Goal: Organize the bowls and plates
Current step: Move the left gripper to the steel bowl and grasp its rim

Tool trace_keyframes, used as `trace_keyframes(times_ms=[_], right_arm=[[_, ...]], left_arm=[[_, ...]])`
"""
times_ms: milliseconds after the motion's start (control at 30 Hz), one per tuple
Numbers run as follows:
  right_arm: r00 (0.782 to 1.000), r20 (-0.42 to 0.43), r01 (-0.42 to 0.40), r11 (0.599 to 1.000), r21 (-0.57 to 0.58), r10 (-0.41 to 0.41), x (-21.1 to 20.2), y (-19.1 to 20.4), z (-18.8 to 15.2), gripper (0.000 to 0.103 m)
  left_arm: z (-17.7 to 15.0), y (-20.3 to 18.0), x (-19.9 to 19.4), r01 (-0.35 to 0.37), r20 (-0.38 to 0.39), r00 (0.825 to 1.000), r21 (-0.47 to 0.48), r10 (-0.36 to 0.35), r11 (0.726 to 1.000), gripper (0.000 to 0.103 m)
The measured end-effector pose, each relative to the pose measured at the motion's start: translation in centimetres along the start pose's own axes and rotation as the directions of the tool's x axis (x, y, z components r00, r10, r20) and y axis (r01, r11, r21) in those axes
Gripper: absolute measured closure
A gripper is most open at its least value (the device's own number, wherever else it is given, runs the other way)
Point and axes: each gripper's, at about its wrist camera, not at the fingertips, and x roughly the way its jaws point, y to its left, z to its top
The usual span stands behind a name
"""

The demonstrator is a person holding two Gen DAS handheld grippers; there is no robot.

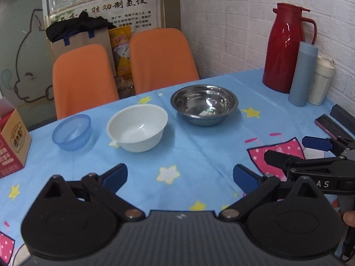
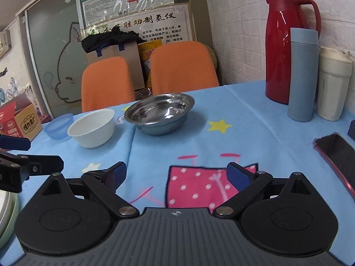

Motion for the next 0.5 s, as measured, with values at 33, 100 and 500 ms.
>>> trace_keyframes(times_ms=[33,100,500], right_arm=[[1.0,-0.003,0.009,1.0,-0.007,-0.009,0.6,-0.4,0.7,0.0],[1.0,-0.006,0.02,0.999,-0.026,-0.02,2.0,-1.1,2.3,0.0],[0.987,-0.159,0.002,0.999,-0.038,-0.008,14.2,-1.1,8.2,0.0]], left_arm=[[1.1,0.3,0.6,0.013,0.007,1.0,-0.008,-0.013,1.0,0.003],[3.5,1.0,2.1,0.031,0.028,0.999,-0.017,-0.03,0.999,0.003],[13.0,5.7,15.9,0.088,-0.102,0.989,-0.159,-0.105,0.983,0.003]])
